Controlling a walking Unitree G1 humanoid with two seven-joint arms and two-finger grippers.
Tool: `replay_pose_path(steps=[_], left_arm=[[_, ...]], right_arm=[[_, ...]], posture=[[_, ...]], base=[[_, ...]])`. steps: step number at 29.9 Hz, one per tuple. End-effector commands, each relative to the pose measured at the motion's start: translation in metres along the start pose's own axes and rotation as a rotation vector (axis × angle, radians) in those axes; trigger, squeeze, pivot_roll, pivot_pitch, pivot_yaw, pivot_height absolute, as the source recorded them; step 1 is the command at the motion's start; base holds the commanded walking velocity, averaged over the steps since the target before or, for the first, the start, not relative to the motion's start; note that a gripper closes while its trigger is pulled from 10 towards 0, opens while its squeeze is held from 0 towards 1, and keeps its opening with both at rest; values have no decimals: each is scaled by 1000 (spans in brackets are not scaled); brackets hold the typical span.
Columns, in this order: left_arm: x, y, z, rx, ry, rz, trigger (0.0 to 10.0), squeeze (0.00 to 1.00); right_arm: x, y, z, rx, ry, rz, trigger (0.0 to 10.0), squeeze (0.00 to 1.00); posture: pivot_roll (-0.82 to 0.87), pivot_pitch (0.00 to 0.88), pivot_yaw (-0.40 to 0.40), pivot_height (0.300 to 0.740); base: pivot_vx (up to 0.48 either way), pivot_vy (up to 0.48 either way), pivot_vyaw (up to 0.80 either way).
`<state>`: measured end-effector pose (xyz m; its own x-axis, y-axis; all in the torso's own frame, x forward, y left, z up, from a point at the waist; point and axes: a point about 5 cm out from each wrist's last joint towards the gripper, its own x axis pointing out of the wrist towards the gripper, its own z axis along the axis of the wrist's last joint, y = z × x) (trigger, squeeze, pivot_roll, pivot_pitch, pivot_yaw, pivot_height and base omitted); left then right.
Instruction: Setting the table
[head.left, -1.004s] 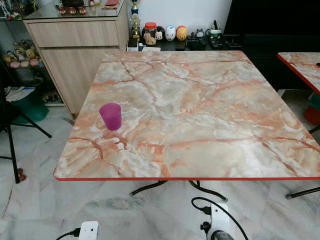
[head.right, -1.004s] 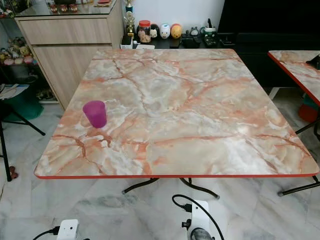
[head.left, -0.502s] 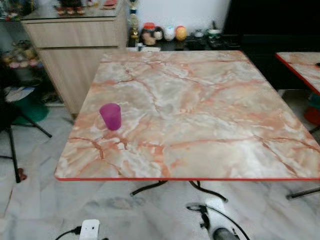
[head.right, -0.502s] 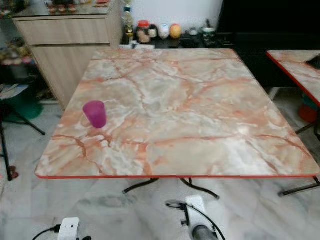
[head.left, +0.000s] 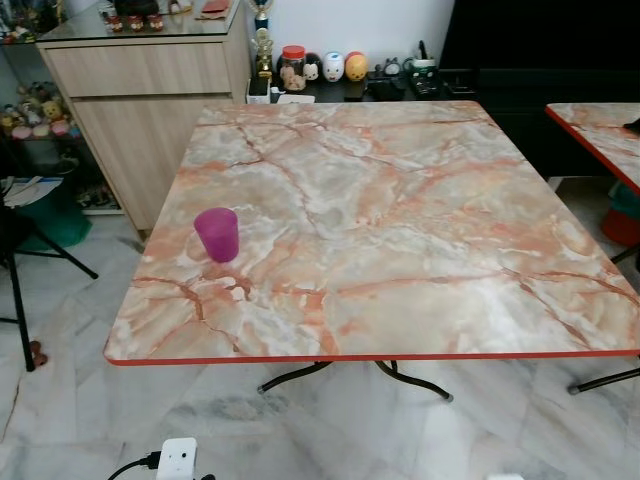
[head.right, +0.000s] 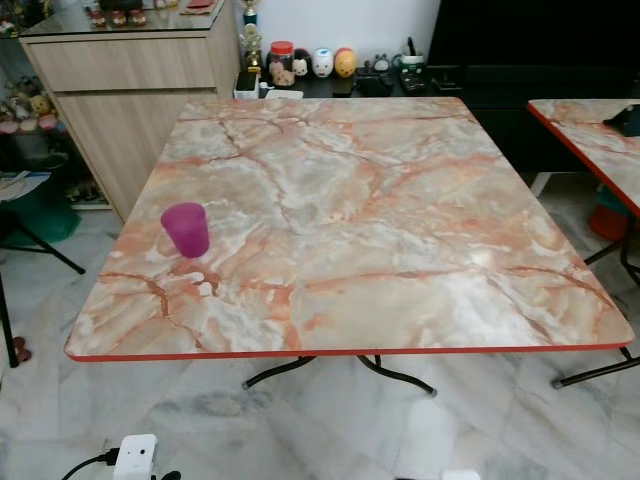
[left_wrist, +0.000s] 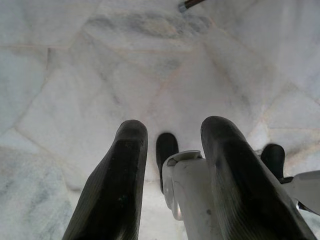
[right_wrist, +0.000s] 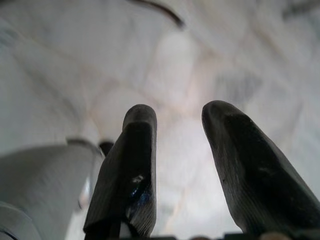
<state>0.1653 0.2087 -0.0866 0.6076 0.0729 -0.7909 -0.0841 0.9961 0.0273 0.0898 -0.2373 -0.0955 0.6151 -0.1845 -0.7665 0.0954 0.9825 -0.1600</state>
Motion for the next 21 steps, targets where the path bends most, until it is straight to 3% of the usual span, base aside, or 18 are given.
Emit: replay_pose_path(steps=[1, 4, 10, 14, 20, 21], left_arm=[[-1, 0, -4, -15, 11, 1, 10000, 0], [-1, 1, -5, -22, 14, 19, 10000, 0], [-3, 4, -7, -112, -4, 82, 10000, 0], [-6, 13, -10, -161, -29, 243, 10000, 0], [-8, 18, -11, -165, -59, 349, 10000, 0], [-22, 94, 25, -136, -211, 487, 10000, 0]], right_arm=[[1, -3, -3, 41, 41, -17, 10000, 0], [1, -5, -9, 99, 118, -56, 10000, 0], [0, 0, -15, 72, 177, -42, 10000, 0], [3, 9, -11, 82, 163, -20, 10000, 0], [5, 13, -8, 81, 157, -9, 10000, 0], [5, 14, -8, 77, 157, -3, 10000, 0]], posture=[[-16, 0, -17, 736], [-16, 0, -7, 736], [-4, 0, 0, 736], [1, 0, 4, 736], [9, 0, 3, 736], [15, 0, 3, 736]], base=[[0, 0, 0], [0, 0, 0], [0, 0, 0], [0, 0, 0], [0, 0, 0], [0, 0, 0]])
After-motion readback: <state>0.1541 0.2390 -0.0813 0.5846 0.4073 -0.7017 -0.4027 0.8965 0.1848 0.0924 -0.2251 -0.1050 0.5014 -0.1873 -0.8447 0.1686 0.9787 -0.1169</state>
